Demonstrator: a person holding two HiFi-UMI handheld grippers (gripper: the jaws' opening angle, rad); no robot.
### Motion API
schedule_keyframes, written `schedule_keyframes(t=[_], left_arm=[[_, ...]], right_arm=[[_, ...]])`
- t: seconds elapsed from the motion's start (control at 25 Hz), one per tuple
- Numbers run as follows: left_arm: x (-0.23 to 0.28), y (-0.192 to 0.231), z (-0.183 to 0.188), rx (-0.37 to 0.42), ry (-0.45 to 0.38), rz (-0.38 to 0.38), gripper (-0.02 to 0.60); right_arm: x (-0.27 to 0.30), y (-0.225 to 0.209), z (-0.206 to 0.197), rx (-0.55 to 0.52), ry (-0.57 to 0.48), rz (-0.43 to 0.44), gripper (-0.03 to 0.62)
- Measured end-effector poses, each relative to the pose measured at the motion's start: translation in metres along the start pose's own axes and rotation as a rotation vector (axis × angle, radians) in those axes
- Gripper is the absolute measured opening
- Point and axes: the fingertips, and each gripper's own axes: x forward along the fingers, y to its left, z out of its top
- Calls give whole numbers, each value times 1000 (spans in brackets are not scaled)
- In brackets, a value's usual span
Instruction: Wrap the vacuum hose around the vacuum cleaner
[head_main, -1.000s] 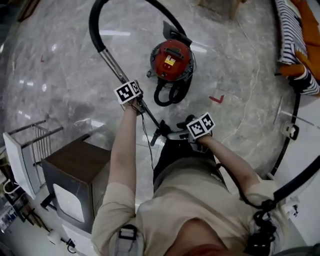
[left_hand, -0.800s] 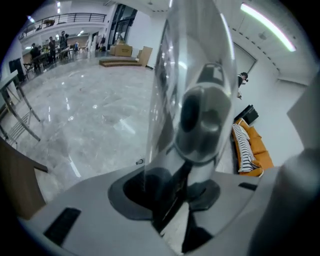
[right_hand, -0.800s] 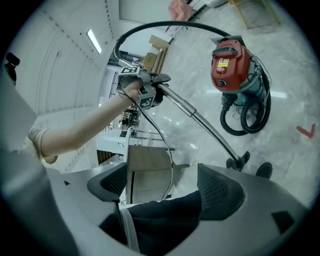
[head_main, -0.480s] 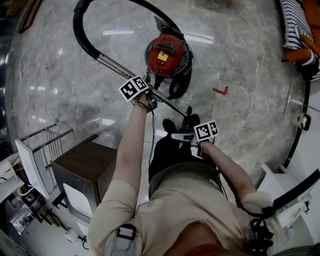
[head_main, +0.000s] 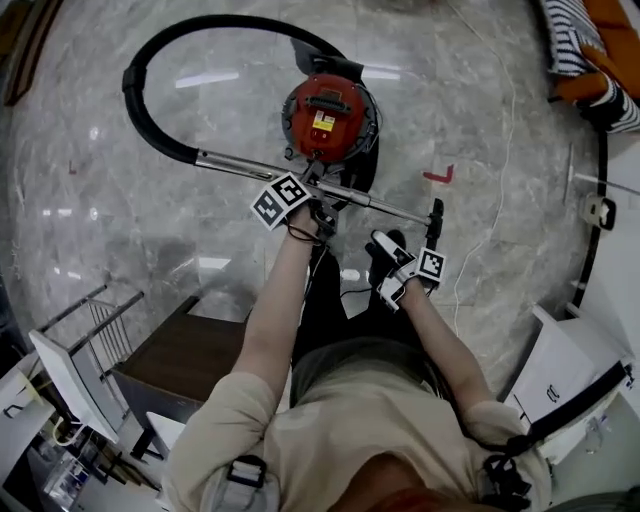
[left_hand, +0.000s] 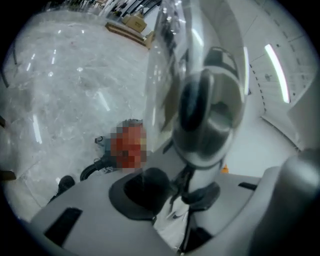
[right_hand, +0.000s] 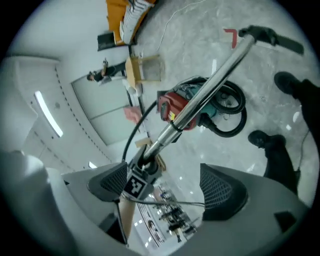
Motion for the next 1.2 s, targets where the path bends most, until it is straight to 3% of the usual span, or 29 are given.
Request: schedule_keyframes(t=[0.08, 0.28, 0.4, 0.56, 0.68, 0.8, 0.92, 0.96, 1.04, 1.2], left_arm=[[7, -5, -1, -2, 31, -69, 133], [4, -21, 6, 25, 114, -189, 133], [-3, -24, 7, 51, 164, -208, 133], [-8, -28, -3, 92, 202, -205, 135], [-8, -39, -12, 149, 248, -217, 135], [-6, -49, -17, 193, 285, -239, 135], [-7, -52, -18, 238, 321, -259, 135], [-5, -53, -18, 258, 332, -266, 135], [1, -53, -15, 288, 346, -282, 135], [16, -42, -5, 244, 368, -334, 135]], right_arm=[[15, 7, 13, 9, -126, 52, 439], [44, 18, 52, 16, -368, 82, 439], [51, 11, 74, 68, -482, 42, 441], [59, -30, 69, 186, -515, -58, 457], [56, -54, 73, 291, -603, -27, 469], [44, -68, 107, 374, -754, 14, 468], [36, -82, 131, 421, -802, 45, 461], [36, -85, 136, 423, -795, 48, 391], [41, -89, 141, 420, -769, 33, 151], [47, -86, 154, 390, -770, -6, 123]])
